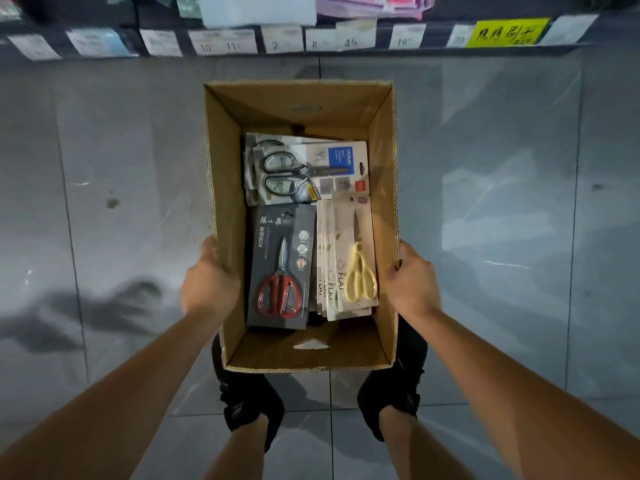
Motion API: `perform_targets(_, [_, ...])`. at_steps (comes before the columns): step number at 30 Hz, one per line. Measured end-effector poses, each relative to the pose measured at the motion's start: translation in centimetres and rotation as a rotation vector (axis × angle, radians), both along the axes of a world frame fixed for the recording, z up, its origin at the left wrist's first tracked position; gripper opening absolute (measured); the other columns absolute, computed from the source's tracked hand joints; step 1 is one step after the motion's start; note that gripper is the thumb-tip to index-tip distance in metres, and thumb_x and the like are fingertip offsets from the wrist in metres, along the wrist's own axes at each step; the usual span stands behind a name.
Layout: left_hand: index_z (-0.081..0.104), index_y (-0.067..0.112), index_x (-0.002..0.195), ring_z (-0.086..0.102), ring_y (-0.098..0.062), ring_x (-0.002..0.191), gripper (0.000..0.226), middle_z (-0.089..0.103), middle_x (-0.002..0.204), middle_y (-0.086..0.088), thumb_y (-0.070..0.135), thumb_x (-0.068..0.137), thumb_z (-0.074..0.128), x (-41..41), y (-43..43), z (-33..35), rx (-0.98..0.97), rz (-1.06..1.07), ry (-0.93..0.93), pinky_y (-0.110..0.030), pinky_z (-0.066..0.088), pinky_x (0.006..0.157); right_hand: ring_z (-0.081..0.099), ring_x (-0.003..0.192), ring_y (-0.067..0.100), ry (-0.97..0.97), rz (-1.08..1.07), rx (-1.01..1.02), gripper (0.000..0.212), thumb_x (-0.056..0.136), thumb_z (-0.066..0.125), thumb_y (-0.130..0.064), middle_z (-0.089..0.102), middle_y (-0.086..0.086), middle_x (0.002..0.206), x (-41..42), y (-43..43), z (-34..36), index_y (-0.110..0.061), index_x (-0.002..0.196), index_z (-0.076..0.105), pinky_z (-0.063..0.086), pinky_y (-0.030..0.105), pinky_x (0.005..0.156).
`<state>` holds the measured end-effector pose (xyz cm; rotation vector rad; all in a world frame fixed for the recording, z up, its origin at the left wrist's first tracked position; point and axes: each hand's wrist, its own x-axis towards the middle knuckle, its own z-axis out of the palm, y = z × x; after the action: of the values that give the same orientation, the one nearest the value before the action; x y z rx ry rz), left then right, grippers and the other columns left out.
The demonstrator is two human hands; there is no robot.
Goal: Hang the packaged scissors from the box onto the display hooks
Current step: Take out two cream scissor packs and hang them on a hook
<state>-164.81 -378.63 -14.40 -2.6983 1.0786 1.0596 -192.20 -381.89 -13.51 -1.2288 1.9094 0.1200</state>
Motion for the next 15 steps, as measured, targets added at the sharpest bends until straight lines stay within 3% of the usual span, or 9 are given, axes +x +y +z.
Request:
perform_targets(2, [0.041, 0.015, 0.137, 0.05, -0.037, 0.118, 0.059, 0.048, 0.134, -0.017, 0.004, 0.081, 0.054, -2.3, 0.3, 1.9, -0.171, -0.081, -0.113, -0.048, 0.05, 0.093, 0.063, 0.066, 0.017, -0.031, -0.002, 0.004, 0.035, 0.094, 0.051, -0.01, 0.071, 0.008, 0.096, -0.1, 0.0, 2.1, -0.013, 0.129, 0.054, 0.049, 0.024, 0.058])
perform_targets(4, [0.052, 0.009, 0.128, 0.048, -0.033, 0.12, 0.05, 0.044, 0.135, -0.015, 0.0, 0.08, 0.059, -4.9, 0.5, 3.5, -0.322, -0.234, -0.093, -0.044, 0.049, 0.093, 0.061, 0.067, 0.011, -0.052, -0.026, 0.015, 0.033, 0.096, 0.05, -0.011, 0.071, 0.006, 0.101, -0.2, 0.4, 4.3, -0.013, 0.128, 0.056, 0.047, 0.02, 0.06])
perform_targets(5, [0.057, 0.01, 0.124, 0.053, -0.028, 0.114, 0.042, 0.048, 0.131, -0.012, 0.001, 0.083, 0.059, -6.3, 0.4, 3.8, -0.309, -0.288, -0.003, -0.039, 0.052, 0.091, 0.06, 0.07, 0.009, -0.067, -0.036, 0.016, 0.03, 0.096, 0.05, -0.011, 0.071, 0.004, 0.103, -0.2, 0.9, 5.1, -0.013, 0.125, 0.06, 0.047, 0.018, 0.063])
perform_targets(9, [0.062, 0.014, 0.119, 0.062, -0.014, 0.091, 0.03, 0.064, 0.12, -0.005, 0.003, 0.095, 0.049, -10.9, 0.3, 1.5, 0.122, -0.215, 0.381, -0.021, 0.055, 0.072, 0.068, 0.077, 0.004, -0.182, -0.026, 0.109, 0.025, 0.097, 0.049, -0.015, 0.072, -0.001, 0.104, -0.2, 4.2, 6.8, -0.018, 0.117, 0.064, 0.059, 0.025, 0.071])
perform_targets(11, [0.061, 0.012, 0.122, 0.062, -0.019, 0.095, 0.036, 0.064, 0.122, -0.008, -0.003, 0.094, 0.045, -12.7, -0.1, -0.8, 0.204, -0.131, 0.381, -0.018, 0.05, 0.068, 0.067, 0.083, 0.001, -0.207, 0.022, 0.175, 0.026, 0.098, 0.046, -0.015, 0.07, -0.003, 0.11, -0.5, 5.8, 6.6, -0.02, 0.119, 0.063, 0.056, 0.018, 0.075])
perform_targets(13, [0.057, 0.01, 0.126, 0.062, -0.025, 0.103, 0.036, 0.063, 0.122, -0.011, -0.001, 0.095, 0.043, -14.4, -0.6, -3.0, 0.231, -0.11, 0.35, -0.024, 0.049, 0.075, 0.065, 0.089, -0.002, -0.212, 0.043, 0.212, 0.026, 0.099, 0.046, -0.018, 0.068, -0.008, 0.112, -0.9, 7.2, 6.1, -0.023, 0.119, 0.062, 0.049, 0.007, 0.072])
perform_targets(15, [0.053, 0.009, 0.128, 0.059, -0.022, 0.094, 0.031, 0.062, 0.116, -0.009, 0.009, 0.098, 0.044, -16.0, -0.8, -5.1, 0.197, -0.039, 0.393, -0.026, 0.048, 0.069, 0.06, 0.088, -0.007, -0.213, 0.061, 0.239, 0.025, 0.1, 0.046, -0.023, 0.067, -0.014, 0.112, -1.3, 8.3, 5.7, -0.028, 0.12, 0.06, 0.042, 0.0, 0.066])
